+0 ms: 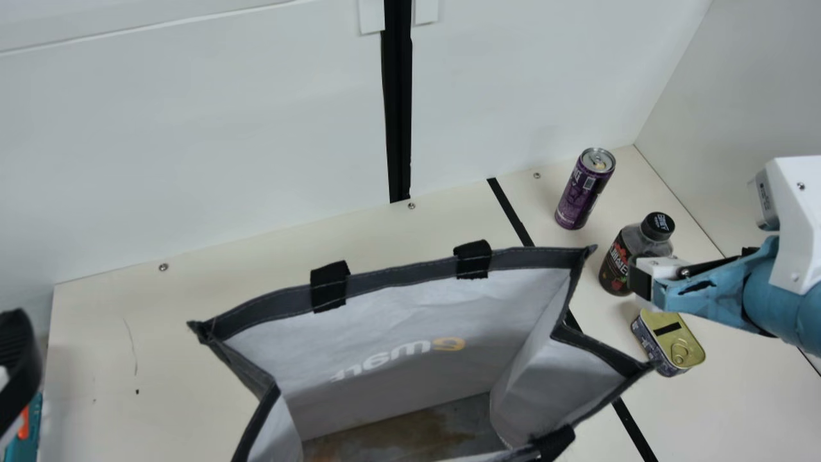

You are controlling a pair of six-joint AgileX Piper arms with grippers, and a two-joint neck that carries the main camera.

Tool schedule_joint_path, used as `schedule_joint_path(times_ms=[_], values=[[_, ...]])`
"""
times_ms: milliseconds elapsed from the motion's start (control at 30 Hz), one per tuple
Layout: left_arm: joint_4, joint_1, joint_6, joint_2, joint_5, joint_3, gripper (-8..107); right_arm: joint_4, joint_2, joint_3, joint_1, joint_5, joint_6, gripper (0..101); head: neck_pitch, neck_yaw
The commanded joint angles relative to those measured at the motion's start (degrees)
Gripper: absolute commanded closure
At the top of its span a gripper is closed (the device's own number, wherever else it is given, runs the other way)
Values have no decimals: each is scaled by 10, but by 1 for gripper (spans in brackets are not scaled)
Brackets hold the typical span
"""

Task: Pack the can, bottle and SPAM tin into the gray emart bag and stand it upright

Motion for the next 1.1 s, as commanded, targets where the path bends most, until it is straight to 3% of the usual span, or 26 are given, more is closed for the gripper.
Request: schedule_joint_path(times_ms=[0, 533, 1067], values=[[1, -9, 2, 10, -3, -11, 9, 0, 0, 0, 0, 0, 0, 6, -13, 0], [-27, -58, 40, 68, -41, -70, 9, 0, 0, 0, 0, 0, 0, 6, -13, 0], [-124, -85, 130, 130, -47, -145, 9, 0, 0, 0, 0, 0, 0, 6, -13, 0]])
